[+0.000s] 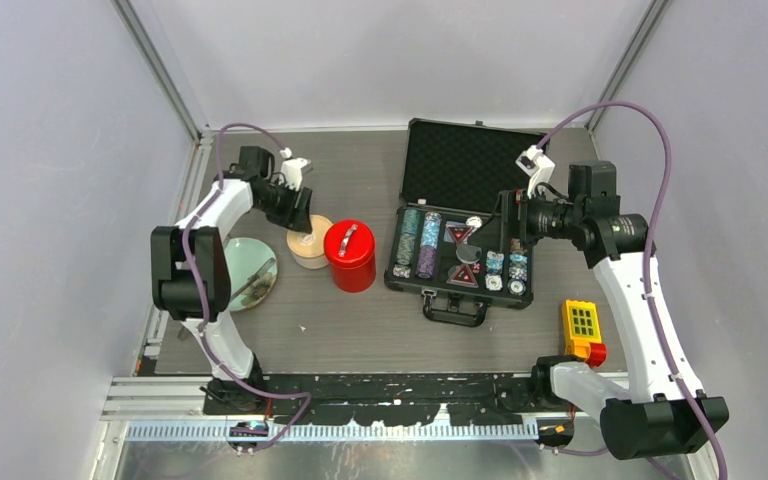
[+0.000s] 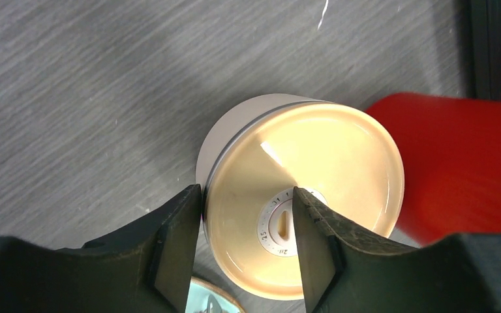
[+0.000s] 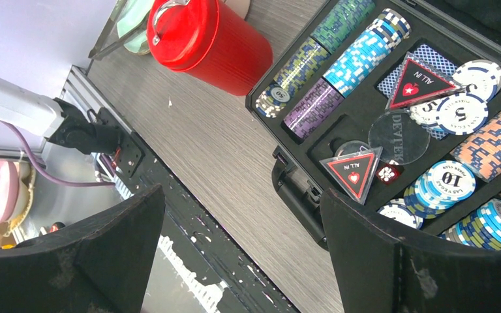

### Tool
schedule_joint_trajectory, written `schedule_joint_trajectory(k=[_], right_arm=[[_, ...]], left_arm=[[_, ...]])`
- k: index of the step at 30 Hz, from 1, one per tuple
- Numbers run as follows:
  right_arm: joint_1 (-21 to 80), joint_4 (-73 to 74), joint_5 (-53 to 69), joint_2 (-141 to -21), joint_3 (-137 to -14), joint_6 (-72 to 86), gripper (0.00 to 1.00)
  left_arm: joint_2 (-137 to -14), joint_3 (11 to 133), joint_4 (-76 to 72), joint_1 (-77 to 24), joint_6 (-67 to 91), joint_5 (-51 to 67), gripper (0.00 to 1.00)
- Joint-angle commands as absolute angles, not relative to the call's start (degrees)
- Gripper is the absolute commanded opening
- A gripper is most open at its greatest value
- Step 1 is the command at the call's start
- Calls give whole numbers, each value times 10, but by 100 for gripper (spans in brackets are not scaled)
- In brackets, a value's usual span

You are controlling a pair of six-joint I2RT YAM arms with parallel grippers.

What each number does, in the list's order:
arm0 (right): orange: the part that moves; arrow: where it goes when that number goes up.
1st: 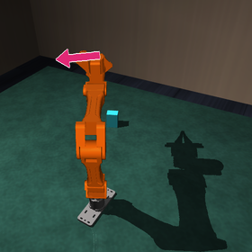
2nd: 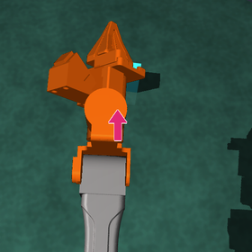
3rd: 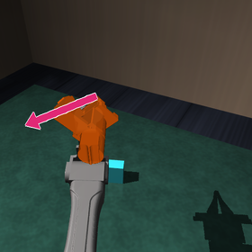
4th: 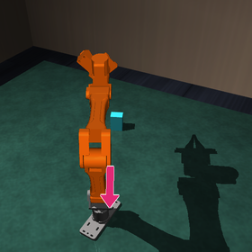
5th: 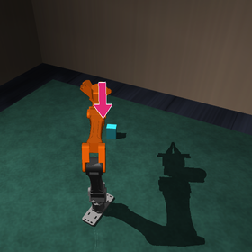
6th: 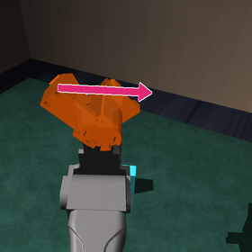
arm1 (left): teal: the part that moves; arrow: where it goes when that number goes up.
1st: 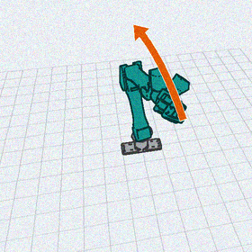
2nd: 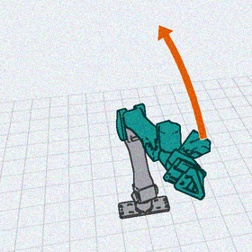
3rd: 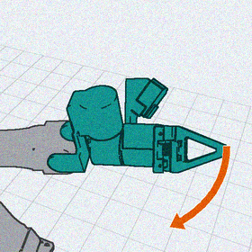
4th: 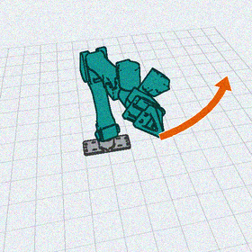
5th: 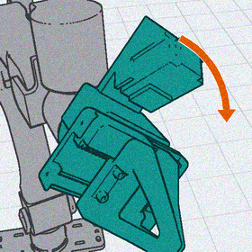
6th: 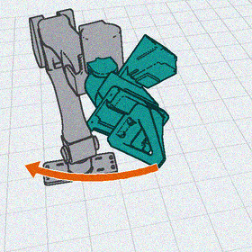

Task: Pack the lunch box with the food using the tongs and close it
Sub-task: Move the packing box to the center of the board.

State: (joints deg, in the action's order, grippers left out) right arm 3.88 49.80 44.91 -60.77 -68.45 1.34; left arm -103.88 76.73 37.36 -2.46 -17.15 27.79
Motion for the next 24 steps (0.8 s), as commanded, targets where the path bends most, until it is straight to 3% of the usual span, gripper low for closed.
schedule_joint_trajectory(k=[1, 14, 21, 24], right_arm=[[35, 492, 455, -592, -691, 8, 93], [35, 491, 455, -596, -686, 4, 93], [35, 492, 441, -607, -688, 3, 93], [35, 498, 406, -610, -705, 3, 93]], left_arm=[[-999, 729, 420, -15, -237, 261, 53], [-916, 651, 446, -15, -257, 262, 56], [-881, 699, 476, -13, -218, 253, 76], [-874, 755, 513, -4, -205, 254, 99]])
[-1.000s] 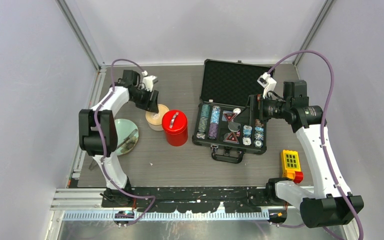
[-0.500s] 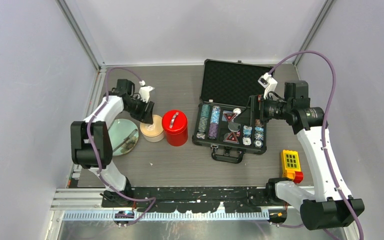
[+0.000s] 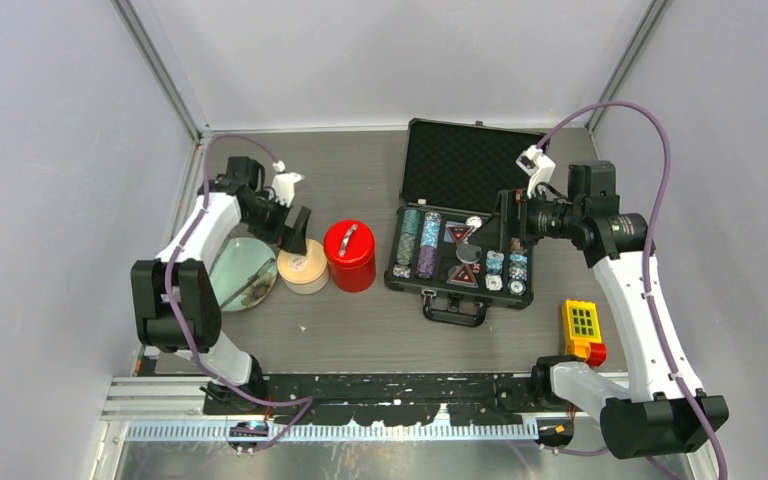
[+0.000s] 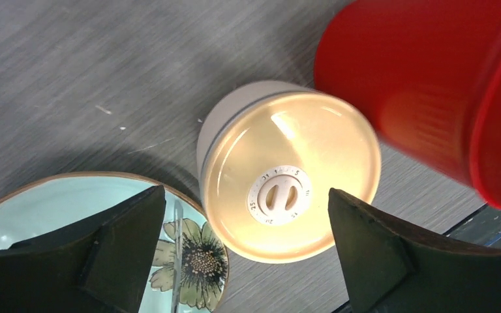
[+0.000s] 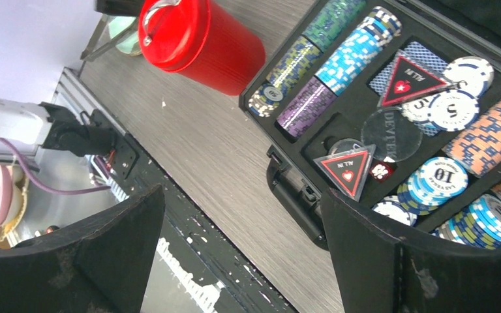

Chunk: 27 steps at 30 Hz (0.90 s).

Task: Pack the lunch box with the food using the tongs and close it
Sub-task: Move the packing box to the center of the board, then reset both arms

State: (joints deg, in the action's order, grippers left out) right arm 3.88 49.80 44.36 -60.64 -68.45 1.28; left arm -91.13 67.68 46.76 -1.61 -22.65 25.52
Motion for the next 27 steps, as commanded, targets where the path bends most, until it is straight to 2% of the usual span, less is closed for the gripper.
schedule_joint_trajectory(k=[1, 8, 16, 21, 27], right_arm=[[36, 503, 394, -611, -713, 3, 93], [11, 554, 309, -635, -796, -39, 93], [-137, 567, 339, -703, -891, -59, 93], [-220, 560, 354, -764, -921, -70, 93], [-286, 532, 364, -813, -897, -60, 93]], left_arm=[[-872, 777, 525, -3, -200, 258, 100], [-893, 954, 624, 99, -162, 328, 100], [-923, 1061, 672, 218, -150, 402, 100], [-938, 1070, 668, 268, -142, 404, 100], [-906, 983, 597, 283, -127, 387, 100]])
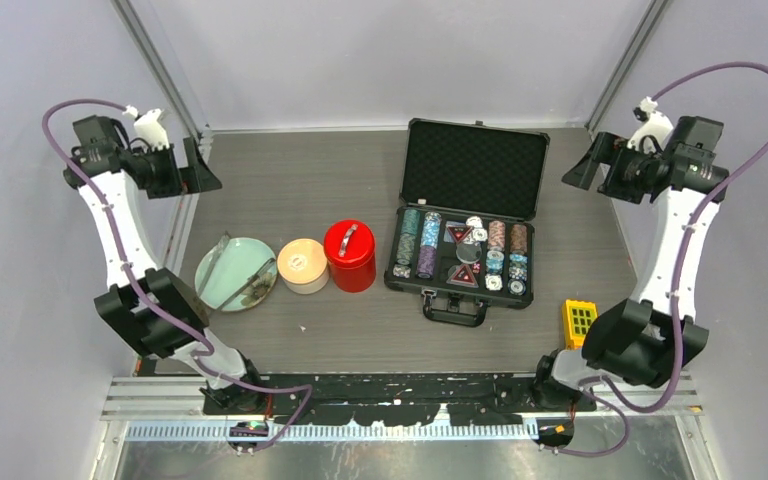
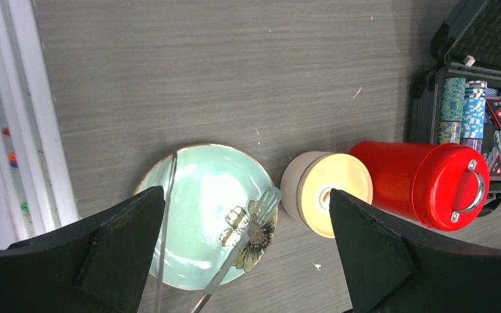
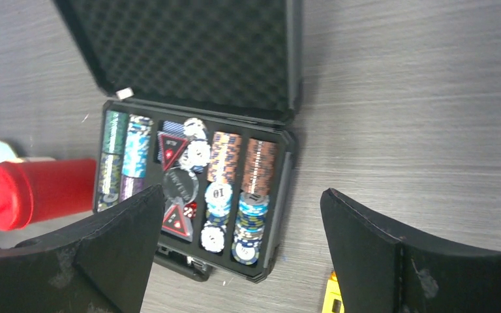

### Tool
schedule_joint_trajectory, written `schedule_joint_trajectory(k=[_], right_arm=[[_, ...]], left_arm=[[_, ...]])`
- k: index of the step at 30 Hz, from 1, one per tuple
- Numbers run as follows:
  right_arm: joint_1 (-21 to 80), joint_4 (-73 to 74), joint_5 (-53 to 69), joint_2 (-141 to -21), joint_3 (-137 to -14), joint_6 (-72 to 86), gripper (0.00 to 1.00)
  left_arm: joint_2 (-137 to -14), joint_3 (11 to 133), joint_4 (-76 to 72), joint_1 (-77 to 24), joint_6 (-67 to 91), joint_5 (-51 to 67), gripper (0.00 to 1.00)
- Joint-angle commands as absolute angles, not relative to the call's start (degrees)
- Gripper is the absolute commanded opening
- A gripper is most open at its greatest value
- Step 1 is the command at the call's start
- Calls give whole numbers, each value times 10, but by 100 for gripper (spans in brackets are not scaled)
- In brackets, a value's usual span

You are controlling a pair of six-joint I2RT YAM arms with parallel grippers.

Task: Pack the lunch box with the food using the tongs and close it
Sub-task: Reset both arms

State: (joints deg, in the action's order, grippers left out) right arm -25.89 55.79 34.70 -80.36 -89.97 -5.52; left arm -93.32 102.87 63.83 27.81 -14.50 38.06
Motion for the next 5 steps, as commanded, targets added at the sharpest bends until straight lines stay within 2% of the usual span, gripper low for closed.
schedule_joint_trajectory(k=[1, 5], right_arm=[[-290, 530, 363, -815, -889, -64, 93], [-293, 525, 348, -810, -859, -82, 93]], left_arm=[[-902, 969, 589, 283, -125, 383, 100], [-887, 926, 568, 282, -124, 371, 100]])
